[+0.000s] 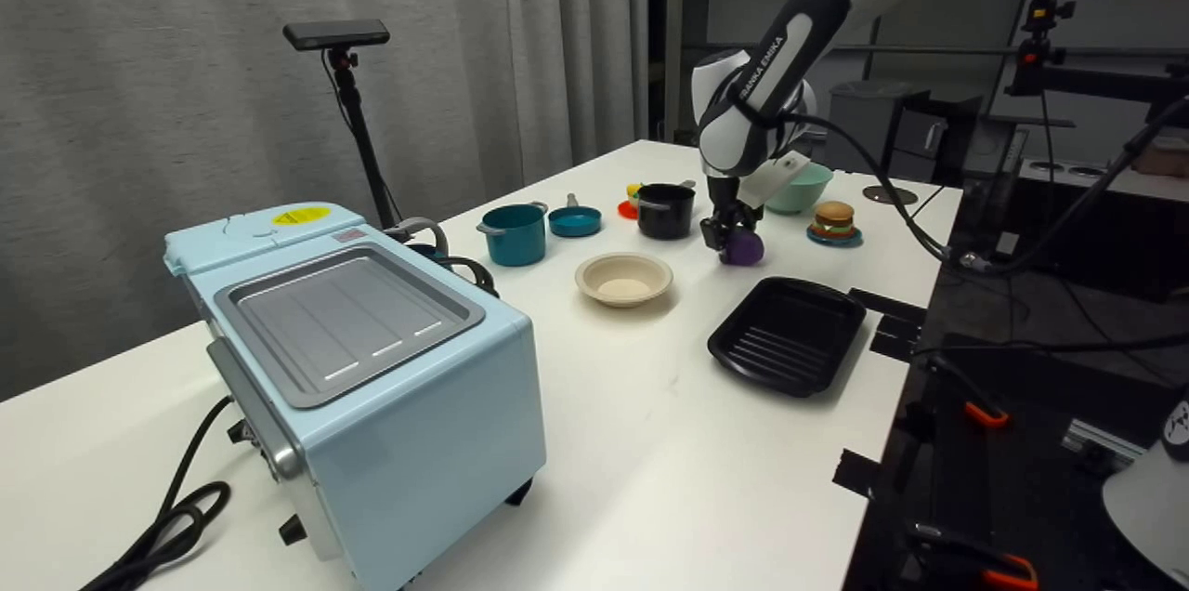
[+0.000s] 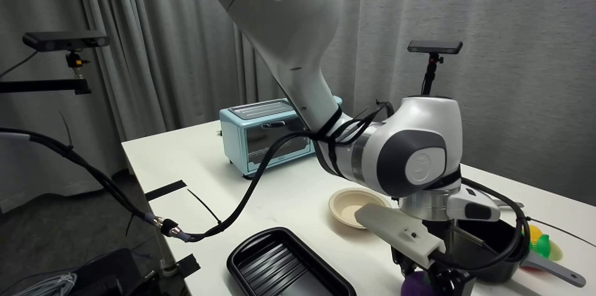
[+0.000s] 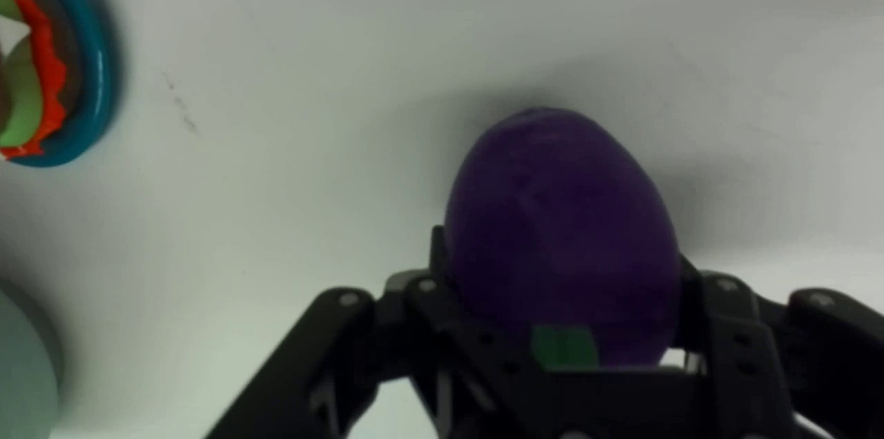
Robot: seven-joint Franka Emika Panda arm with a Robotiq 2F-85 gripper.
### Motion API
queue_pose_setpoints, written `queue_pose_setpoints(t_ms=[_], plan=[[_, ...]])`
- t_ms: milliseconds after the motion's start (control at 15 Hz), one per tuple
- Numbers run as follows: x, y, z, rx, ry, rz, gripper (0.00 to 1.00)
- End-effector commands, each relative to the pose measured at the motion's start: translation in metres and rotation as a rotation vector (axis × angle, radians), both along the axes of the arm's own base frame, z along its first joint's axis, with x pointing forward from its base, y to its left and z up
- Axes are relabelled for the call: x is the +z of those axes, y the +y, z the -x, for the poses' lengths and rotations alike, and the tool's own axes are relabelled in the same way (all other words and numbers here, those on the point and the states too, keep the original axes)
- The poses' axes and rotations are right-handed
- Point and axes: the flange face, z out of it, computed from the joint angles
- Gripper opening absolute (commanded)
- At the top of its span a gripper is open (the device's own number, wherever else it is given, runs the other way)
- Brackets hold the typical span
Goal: Put the purple plush toy on the white bowl
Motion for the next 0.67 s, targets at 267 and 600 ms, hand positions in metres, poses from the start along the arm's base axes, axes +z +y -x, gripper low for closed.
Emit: queue_pose_setpoints(t_ms=[267, 600], plan=[[0.073, 0.026, -0.021, 0.005, -0.099, -0.024, 0.11], [0.164, 0.076, -0.045, 0.032, -0.25, -0.104, 0.06]])
